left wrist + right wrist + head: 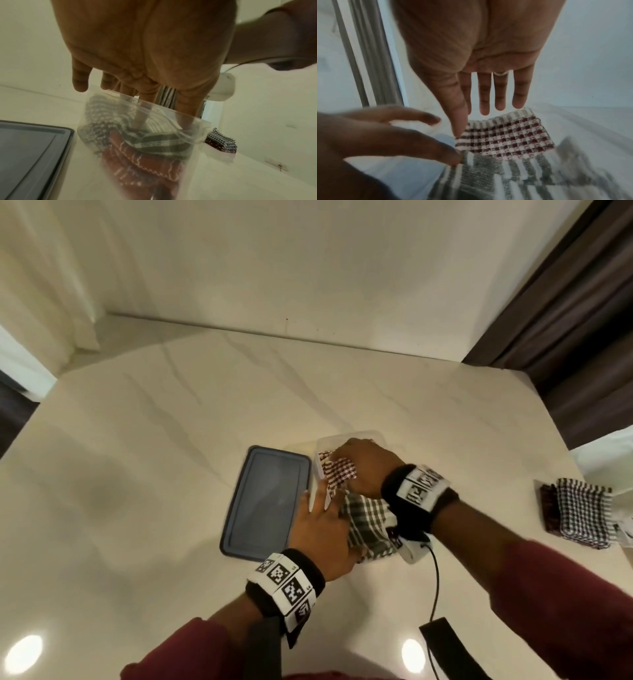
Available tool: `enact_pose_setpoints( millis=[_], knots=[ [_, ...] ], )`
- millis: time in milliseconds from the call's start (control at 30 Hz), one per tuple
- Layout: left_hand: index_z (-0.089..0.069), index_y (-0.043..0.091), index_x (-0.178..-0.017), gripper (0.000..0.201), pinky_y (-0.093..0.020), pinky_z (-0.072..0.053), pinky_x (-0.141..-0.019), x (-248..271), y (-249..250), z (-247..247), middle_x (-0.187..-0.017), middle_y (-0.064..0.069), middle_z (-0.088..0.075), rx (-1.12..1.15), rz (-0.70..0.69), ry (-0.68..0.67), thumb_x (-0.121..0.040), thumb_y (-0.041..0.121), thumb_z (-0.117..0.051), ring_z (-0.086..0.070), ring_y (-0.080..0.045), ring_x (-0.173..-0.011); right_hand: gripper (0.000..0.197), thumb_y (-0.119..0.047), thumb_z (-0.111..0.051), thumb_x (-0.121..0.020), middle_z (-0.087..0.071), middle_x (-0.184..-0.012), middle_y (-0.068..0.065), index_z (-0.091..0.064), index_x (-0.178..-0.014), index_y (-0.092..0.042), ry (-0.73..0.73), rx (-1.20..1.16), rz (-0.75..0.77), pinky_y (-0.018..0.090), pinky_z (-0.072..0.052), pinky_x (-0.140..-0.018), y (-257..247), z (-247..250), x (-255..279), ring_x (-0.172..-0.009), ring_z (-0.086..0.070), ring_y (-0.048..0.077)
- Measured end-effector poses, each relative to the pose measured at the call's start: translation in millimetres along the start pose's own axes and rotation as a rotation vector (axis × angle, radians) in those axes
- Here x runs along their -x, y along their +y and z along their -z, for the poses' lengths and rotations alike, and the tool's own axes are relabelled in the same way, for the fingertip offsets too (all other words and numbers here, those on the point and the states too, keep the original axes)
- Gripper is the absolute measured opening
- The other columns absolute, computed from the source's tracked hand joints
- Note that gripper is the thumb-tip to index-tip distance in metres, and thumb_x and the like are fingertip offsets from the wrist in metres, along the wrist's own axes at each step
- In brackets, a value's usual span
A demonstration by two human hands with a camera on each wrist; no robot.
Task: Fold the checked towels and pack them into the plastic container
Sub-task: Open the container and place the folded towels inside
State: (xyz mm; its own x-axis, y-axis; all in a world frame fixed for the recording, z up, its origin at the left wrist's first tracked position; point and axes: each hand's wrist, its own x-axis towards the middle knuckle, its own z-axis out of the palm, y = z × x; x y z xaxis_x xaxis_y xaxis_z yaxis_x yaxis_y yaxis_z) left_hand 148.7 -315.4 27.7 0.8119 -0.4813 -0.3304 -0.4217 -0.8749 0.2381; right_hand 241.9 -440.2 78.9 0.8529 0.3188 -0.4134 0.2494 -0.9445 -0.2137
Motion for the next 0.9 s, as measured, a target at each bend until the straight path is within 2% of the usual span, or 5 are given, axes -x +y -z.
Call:
enact_pose_setpoints(
  millis=[133, 367, 500, 633, 900],
  knots=[
    [-0.029, 0.023, -0.147, 0.071, -0.061, 0.003, -0.113, 0.2, 4.1, 1.3, -0.160, -0.007, -0.002, -0.045, 0.001, -0.002, -0.088, 0.063, -0.038, 0.021, -0.037, -0.142, 0.063, -0.027, -0.066, -0.085, -0.046, -0.142, 0.010, -0.042, -0.143, -0.020, -0.249, 0.146, -0.034, 0.037, -0.038, -0.106, 0.5, -14.4, -37.6, -0.128, -0.047, 0.029],
    [-0.022, 0.023, -0.149, 0.076, -0.054, 0.005, -0.116, 1.8, 4.1, 7.9, -0.159, -0.008, 0.001, 0.030, -0.016, 0.017, -0.087, 0.063, -0.042, 0.017, -0.035, -0.143, 0.057, -0.026, -0.062, -0.088, -0.046, -0.144, 0.006, -0.044, -0.142, -0.022, -0.272, 0.020, -0.069, 0.030, -0.037, -0.102, 13.8, -18.2, -56.5, -0.128, -0.046, 0.025],
    [-0.042, 0.028, -0.139, 0.063, -0.049, 0.005, -0.117, 0.2, 7.0, 14.7, -0.159, -0.008, -0.009, 0.056, 0.014, 0.055, -0.086, 0.061, -0.046, 0.005, -0.033, -0.146, 0.041, -0.021, -0.062, -0.090, -0.050, -0.140, 0.007, -0.056, -0.130, -0.018, 0.060, -0.365, -0.027, 0.022, -0.033, -0.099, 40.8, -1.0, -18.0, -0.127, -0.046, 0.022],
    [-0.050, 0.027, -0.131, 0.053, -0.046, -0.008, -0.117, -8.9, 43.5, 28.2, -0.154, -0.005, -0.027, 0.136, -0.056, 0.197, -0.085, 0.053, -0.050, -0.012, -0.030, -0.145, 0.015, -0.019, -0.067, -0.089, -0.064, -0.119, -0.003, -0.068, -0.103, -0.024, 0.445, -0.794, -0.053, 0.027, -0.045, -0.089, 91.8, -15.7, 57.2, -0.116, -0.055, 0.013],
    [-0.049, 0.030, -0.130, 0.047, -0.035, -0.014, -0.115, -89.0, 190.1, 24.6, -0.153, 0.005, -0.028, 0.130, -0.332, 0.141, -0.088, 0.049, -0.053, -0.013, -0.020, -0.144, 0.011, -0.012, -0.068, -0.085, -0.068, -0.096, -0.010, -0.068, -0.086, -0.022, 0.790, -0.974, -0.417, 0.011, -0.049, -0.069, 234.4, -84.8, 175.6, -0.096, -0.061, 0.009]
  ],
)
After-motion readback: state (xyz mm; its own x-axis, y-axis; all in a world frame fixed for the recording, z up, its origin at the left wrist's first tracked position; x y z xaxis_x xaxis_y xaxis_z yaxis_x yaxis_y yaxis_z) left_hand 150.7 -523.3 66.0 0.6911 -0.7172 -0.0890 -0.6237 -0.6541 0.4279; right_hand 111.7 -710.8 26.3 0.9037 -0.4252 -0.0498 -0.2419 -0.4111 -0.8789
